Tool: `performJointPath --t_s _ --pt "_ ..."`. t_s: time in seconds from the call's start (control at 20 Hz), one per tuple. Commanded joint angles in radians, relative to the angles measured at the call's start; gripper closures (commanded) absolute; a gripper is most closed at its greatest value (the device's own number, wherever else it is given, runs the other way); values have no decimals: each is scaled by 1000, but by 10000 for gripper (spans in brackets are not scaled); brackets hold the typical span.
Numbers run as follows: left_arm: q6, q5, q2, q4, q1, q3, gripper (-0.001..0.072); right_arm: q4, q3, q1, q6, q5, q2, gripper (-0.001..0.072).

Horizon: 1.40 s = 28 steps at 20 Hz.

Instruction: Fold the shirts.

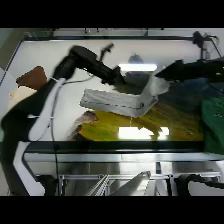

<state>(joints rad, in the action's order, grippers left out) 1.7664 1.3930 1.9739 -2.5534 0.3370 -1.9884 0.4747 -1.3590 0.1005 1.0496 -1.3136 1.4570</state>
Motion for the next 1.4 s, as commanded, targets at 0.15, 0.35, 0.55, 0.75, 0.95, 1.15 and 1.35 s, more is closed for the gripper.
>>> performJointPath --t_s 0.15,0.35,0.55,0.75,0.95,1.15,1.35 --pt "116 96 -296 -31 -310 316 693 137 -264 -433 195 237 303 703" --pt "221 56 -388 -33 -406 552 692 379 -617 -623 426 221 616 697" --pt "288 46 -402 -42 -430 699 692 379 -751 -648 417 159 665 335" --pt "322 18 -402 -42 -433 771 692 460 -709 -541 397 -29 498 252" --pt "330 29 -431 -42 -444 770 692 679 -537 -355 488 -122 341 253" --pt "331 52 -493 -41 -475 770 692 675 -193 -198 578 -9 228 248" --pt "331 58 -555 -39 -494 770 692 356 108 -188 497 232 239 45"
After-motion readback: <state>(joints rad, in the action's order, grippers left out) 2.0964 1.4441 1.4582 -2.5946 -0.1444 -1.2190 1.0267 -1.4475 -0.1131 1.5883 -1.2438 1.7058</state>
